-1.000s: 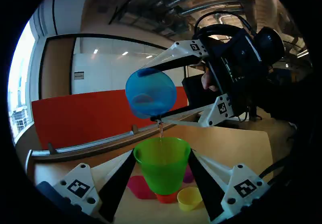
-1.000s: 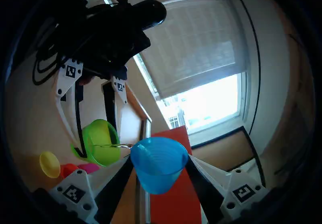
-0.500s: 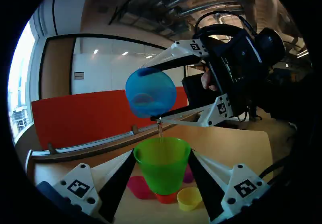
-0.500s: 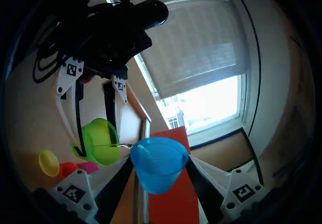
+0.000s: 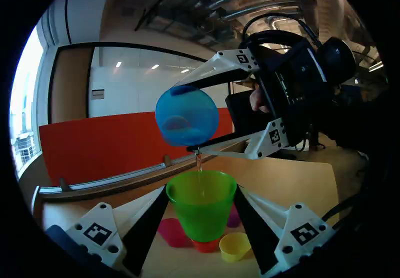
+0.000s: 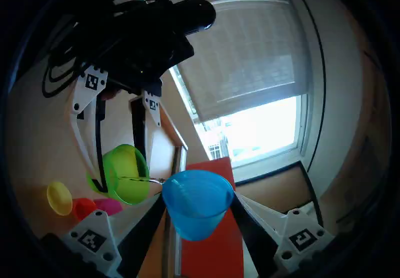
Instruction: Pour water
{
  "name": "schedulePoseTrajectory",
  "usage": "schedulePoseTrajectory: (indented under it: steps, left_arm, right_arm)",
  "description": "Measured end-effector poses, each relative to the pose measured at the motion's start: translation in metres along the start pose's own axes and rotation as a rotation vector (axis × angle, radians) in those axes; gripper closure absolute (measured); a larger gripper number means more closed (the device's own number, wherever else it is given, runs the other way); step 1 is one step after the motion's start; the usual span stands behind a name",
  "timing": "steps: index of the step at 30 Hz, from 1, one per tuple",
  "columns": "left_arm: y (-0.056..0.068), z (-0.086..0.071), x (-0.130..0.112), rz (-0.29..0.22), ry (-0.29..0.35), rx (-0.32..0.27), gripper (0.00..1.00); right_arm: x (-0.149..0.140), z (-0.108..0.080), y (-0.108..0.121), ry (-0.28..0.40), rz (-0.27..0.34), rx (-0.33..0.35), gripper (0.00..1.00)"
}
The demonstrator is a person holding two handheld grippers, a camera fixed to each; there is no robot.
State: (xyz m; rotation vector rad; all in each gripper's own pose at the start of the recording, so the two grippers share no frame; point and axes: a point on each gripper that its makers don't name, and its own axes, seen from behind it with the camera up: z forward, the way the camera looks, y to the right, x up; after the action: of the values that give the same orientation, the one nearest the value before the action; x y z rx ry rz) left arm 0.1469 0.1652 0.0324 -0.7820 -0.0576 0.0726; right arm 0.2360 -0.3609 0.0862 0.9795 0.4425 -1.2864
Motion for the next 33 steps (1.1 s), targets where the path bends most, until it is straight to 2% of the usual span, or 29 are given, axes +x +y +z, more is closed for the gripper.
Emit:
schedulePoseTrajectory:
  steps: [33]
  left_arm:
    - [0.0004, -0.0004, -0.0004, 0.0, 0.0, 0.0, 0.11]
  right_arm:
    - [-0.0003, 0.0008, 0.0036, 0.0, -0.05, -0.006, 0.08]
